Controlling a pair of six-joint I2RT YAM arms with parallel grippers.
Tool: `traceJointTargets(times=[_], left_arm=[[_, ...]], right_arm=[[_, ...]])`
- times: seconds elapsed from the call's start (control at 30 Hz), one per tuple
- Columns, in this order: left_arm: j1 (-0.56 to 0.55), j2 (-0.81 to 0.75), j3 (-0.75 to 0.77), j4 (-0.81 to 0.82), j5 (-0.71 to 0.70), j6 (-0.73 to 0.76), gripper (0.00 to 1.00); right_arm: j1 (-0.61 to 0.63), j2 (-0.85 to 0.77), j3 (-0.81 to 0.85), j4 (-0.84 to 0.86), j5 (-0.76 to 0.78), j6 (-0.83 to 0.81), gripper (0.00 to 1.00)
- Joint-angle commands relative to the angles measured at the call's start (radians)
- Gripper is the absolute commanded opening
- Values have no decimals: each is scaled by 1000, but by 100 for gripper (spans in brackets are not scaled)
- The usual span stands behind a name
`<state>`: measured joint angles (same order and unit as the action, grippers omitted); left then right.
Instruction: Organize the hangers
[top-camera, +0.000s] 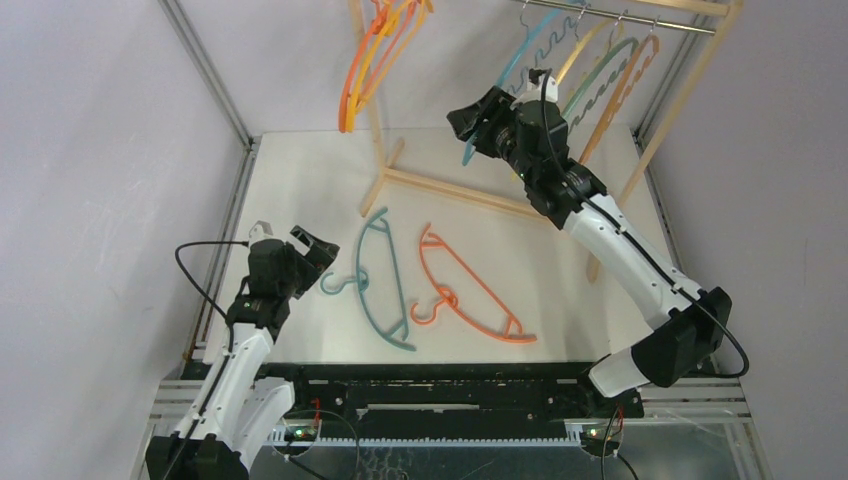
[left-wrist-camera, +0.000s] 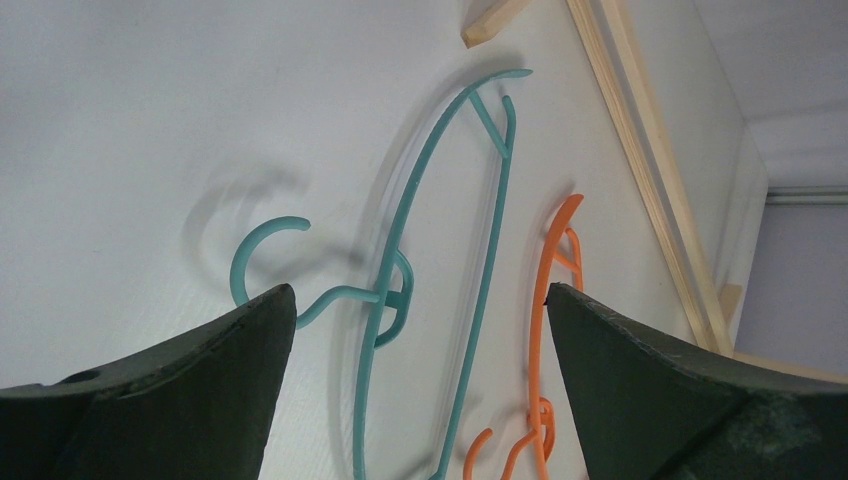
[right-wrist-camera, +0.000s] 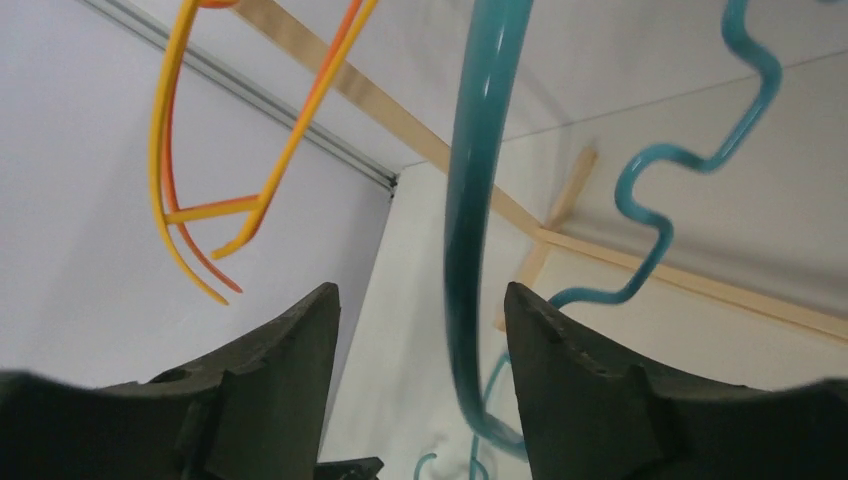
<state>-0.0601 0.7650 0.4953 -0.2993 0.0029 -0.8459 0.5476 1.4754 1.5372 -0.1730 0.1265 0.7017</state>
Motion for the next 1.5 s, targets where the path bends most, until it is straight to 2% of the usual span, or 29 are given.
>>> traceJointTargets(times=[0.0,0.07,0.2,0.4,0.5,0.63,0.8,1.23,1.47], left_arm=[[8,-2,-9,41,-3,1,100],[9,1,-10,46,-2,0,100],[8,17,-3,52,-3,3,100],[8,49,20,59,-1,8,100],[9,56,28,64,0,8,100],[9,56,32,65,0,8,100],[8,36,24,48,-1,9,100],[9,19,-17,43,-3,6,100],[12,19,-24,49,1,11,100]], right_arm=[[33,-86,47,-38,38,-44,75],[59,-113,46,-49,66,-73,81],[152,-174,46,-63,178,-180,83],[325,-203,67,-95,436,-373,91],[360,-185,90,-156,532,-424,96],[328,-175,77,-234,546,-388,98],[257,-175,59,-237,535,-380,99],[81,-130,52,-111,461,-453,100],[-12,-93,46,27,292,-436,100]])
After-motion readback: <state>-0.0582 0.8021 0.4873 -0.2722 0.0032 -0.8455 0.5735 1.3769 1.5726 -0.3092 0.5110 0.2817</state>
